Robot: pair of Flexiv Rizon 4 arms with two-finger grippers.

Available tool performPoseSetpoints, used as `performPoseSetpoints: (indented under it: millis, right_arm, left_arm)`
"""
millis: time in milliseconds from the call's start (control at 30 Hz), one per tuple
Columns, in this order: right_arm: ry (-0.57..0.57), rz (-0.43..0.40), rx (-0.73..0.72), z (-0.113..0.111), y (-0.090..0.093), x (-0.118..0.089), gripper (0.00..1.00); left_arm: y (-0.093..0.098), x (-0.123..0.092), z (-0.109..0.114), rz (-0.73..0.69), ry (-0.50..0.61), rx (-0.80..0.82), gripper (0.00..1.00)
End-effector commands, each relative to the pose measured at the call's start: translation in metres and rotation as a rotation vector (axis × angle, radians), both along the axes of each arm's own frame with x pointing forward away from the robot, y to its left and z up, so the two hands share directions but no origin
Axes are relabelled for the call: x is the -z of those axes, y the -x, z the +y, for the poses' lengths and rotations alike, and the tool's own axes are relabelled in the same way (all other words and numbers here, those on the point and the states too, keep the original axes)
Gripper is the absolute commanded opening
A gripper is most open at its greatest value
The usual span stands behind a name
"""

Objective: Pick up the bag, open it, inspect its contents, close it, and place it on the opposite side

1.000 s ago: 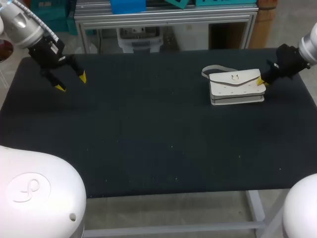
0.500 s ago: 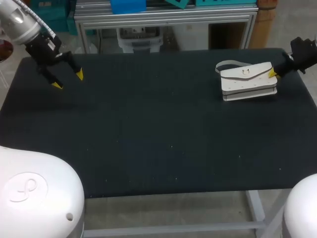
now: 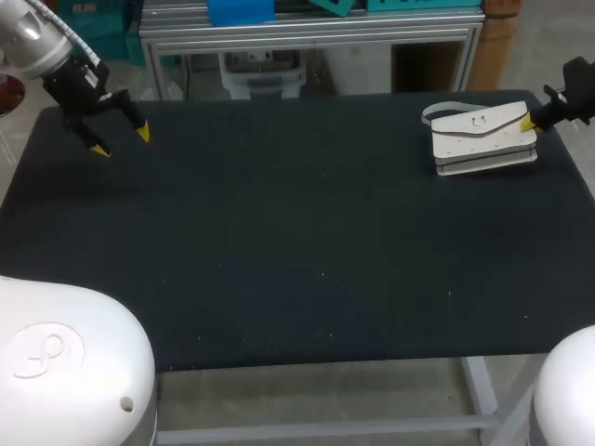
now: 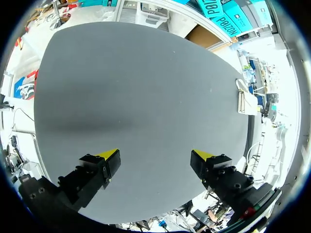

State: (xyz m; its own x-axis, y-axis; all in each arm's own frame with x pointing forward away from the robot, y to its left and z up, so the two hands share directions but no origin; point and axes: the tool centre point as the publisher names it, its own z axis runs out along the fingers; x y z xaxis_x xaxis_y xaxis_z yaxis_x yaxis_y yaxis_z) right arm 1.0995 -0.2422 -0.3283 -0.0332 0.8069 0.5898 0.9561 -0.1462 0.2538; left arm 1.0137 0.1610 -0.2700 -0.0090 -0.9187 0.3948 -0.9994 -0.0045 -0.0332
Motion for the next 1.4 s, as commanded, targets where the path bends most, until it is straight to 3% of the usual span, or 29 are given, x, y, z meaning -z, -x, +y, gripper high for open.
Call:
performPoseSetpoints:
  millis: [33,533,767,1367,1400]
  right_arm:
    - [-0.004,0.001,0.009,-0.022,-0.009,-0.002,0.00]
    - [0.021,-0.003,-0.029,-0.048,-0.046,-0.003,0.00]
    - [0.013,0.012,-0.029,-0.054,-0.051,-0.001,0.00]
    - [0.005,0.029,-0.089,-0.054,-0.077,0.001,0.00]
    - [0.005,0.034,-0.094,-0.053,-0.078,0.001,0.07]
  left_arm:
    - [0.004,-0.007,0.002,-0.047,-0.052,-0.016,1.00]
    - [0.017,-0.010,-0.016,-0.138,-0.195,-0.016,1.00]
    - [0.024,-0.012,-0.020,-0.157,-0.256,-0.028,1.00]
    - [0.020,-0.012,-0.023,-0.148,-0.257,-0.008,1.00]
    - [0.020,-0.012,-0.023,-0.148,-0.257,-0.008,1.00]
